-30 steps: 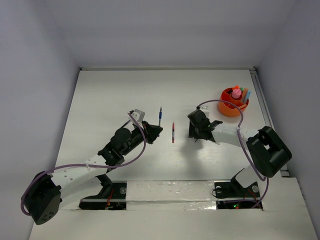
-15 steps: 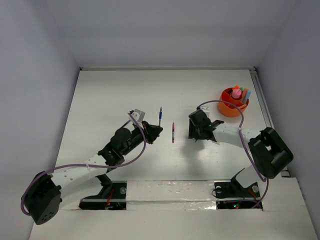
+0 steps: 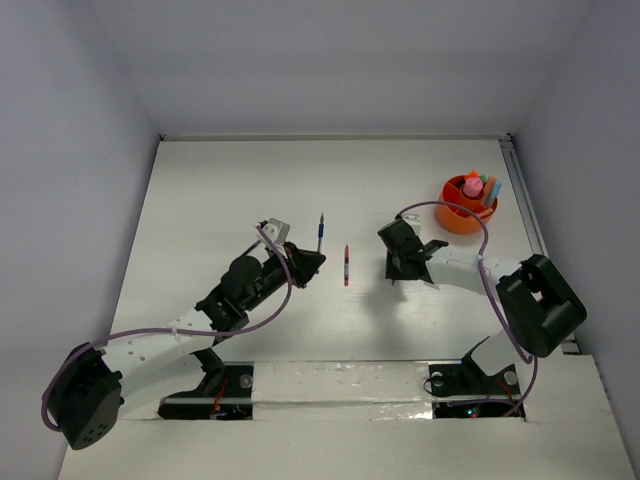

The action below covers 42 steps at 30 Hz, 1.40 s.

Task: Sort the stationery into containers
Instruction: Pick up the pen cap from the center of the board, then close the pen cap on the pen.

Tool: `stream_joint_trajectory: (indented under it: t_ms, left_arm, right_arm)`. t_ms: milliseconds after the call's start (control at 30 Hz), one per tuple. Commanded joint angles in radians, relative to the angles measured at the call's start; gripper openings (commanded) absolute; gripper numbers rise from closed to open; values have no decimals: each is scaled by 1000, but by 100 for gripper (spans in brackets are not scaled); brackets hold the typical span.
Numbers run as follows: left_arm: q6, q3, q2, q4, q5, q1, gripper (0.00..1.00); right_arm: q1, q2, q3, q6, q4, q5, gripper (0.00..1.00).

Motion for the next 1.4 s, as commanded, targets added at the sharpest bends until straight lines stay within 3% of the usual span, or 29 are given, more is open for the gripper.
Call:
stream_joint_trajectory:
  t_ms: [0, 200, 400, 433, 533, 700, 933, 1000, 1167, 1367]
  left_arm:
    - [1, -1, -20, 60, 9, 0, 0]
    - [-1, 1, -13, 63, 14, 0, 0]
    - [-1, 2, -4, 63, 15, 0, 0]
    - [-1, 1, -3, 65, 15, 0, 0]
    - [-2, 2, 8, 72, 20, 0, 0]
    - [-16, 4, 42, 94, 45, 0, 0]
    - [-19, 9, 80, 109, 45, 0, 0]
    - [-10, 10, 79, 103, 35, 0, 0]
    - [9, 2, 50, 82, -21, 0, 0]
    - [1, -14, 40, 106, -23, 0, 0]
  right_arm:
    - [-2, 35, 25, 1, 18, -21, 30]
    - [-2, 48, 28, -2, 4, -16, 24]
    - [-2, 55, 34, -15, -6, -15, 7]
    - [-2, 48, 34, -18, -3, -15, 0]
    - [-2, 25, 30, -25, 13, -6, 0]
    - [-2, -150, 23, -59, 107, 7, 0]
    - [8, -317, -1, -58, 303, -78, 0]
    - [18, -328, -4, -52, 433, -82, 0]
    - [54, -284, 2, -24, 744, -114, 0]
    - [91, -193, 42, -5, 969, -145, 0]
